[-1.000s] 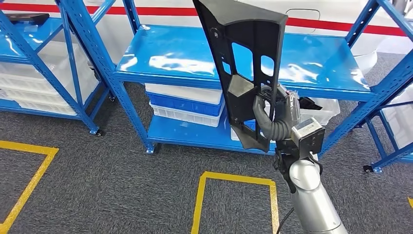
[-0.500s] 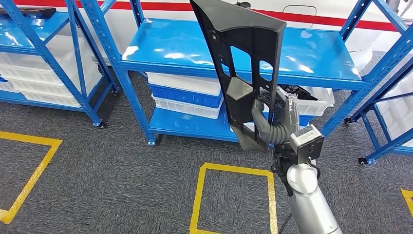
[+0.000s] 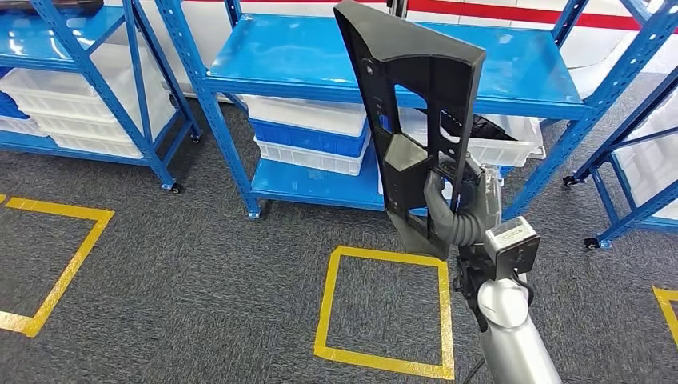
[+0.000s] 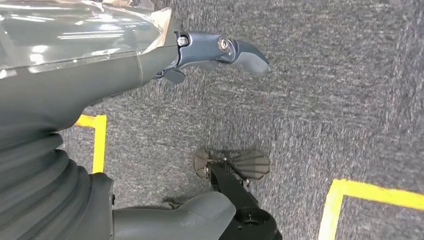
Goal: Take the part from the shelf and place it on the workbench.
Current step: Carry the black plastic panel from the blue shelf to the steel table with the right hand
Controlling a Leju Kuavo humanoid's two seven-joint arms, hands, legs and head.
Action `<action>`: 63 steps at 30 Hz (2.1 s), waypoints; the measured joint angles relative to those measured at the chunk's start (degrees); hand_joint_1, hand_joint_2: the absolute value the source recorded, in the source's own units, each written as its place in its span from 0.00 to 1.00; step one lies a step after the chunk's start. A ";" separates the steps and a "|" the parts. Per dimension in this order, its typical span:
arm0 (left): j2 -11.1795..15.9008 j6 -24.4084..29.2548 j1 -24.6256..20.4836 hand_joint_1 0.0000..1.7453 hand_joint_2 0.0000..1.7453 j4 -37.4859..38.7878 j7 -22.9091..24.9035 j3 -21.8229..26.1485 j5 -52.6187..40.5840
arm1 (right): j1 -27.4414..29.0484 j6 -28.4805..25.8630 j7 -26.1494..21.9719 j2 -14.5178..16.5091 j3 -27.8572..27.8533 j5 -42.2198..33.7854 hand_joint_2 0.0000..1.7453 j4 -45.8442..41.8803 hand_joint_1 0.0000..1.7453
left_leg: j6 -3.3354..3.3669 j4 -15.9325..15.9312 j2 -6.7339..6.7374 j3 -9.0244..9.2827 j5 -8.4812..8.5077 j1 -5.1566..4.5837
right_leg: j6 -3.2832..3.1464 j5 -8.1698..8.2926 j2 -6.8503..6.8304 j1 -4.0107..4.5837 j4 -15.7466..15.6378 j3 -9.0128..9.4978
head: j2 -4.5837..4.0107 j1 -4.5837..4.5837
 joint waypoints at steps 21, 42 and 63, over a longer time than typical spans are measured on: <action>0.30 0.54 0.11 0.00 1.00 -0.31 0.15 -0.02 -0.97 | 2.17 -0.49 0.17 0.21 -0.04 3.20 1.00 -1.61 1.00 | 2.63 -2.56 -0.08 8.16 -6.86 -0.26 | -1.05 -0.25 -0.28 0.28 13.37 -12.92 | 0.01 -0.24; -0.08 1.22 0.39 0.00 1.00 -0.32 0.25 0.05 -0.93 | 2.89 -0.48 0.21 0.79 0.04 5.43 1.00 -1.74 1.00 | 0.35 3.93 1.29 5.32 -8.00 0.01 | -1.88 3.59 -3.19 0.58 1.16 -4.18 | 0.00 -0.44; -0.07 -3.12 1.06 0.00 1.00 -0.28 -0.83 -0.05 -2.88 | 5.46 -1.16 -1.23 0.31 0.46 5.05 1.00 -2.69 1.00 | -0.39 2.29 -4.25 3.42 -6.89 0.28 | -0.24 4.23 0.99 -0.91 1.80 -5.52 | 0.00 -0.72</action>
